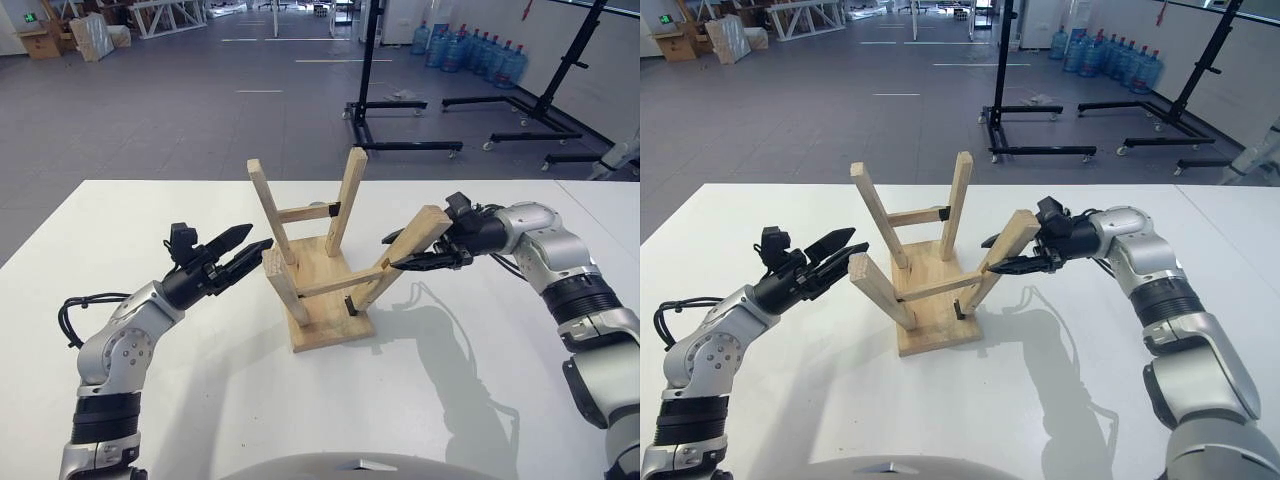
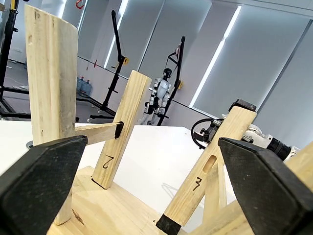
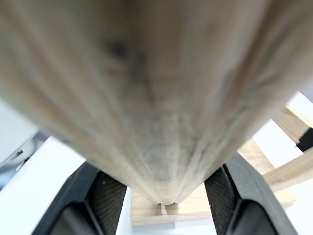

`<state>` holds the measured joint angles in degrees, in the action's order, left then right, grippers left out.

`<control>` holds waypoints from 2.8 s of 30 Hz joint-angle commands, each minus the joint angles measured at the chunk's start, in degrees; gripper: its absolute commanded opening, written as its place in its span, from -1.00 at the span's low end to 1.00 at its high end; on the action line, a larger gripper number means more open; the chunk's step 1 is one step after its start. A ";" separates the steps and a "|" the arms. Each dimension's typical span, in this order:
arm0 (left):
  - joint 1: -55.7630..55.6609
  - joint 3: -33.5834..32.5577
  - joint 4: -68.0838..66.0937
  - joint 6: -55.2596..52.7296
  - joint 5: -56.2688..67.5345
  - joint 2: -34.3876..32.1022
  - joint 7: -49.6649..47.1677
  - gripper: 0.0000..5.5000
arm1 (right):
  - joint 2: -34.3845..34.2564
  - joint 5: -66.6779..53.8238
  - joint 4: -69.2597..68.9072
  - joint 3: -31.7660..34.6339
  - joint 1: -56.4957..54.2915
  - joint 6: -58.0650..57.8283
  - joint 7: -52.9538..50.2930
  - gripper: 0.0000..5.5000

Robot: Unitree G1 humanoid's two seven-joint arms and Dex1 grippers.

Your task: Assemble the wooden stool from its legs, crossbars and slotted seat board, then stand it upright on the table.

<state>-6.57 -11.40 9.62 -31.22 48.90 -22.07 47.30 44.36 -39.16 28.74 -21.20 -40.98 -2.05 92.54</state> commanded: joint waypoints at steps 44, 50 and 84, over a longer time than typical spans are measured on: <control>-0.63 3.62 -2.09 2.13 -4.45 2.35 0.74 0.78 | -6.88 14.56 -1.42 2.54 5.70 2.17 -1.38 -0.05; 0.06 3.04 -2.32 1.94 -4.55 1.98 1.11 0.78 | -7.95 17.12 -1.66 4.56 6.28 0.74 -0.74 0.31; 11.80 15.45 -6.44 6.25 -23.67 3.85 -5.79 0.78 | -0.13 30.25 -30.35 11.68 40.39 4.76 -19.91 0.52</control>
<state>4.94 2.60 3.44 -24.27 25.99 -18.99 42.18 41.56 -9.61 1.75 -7.90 -1.79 4.09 70.48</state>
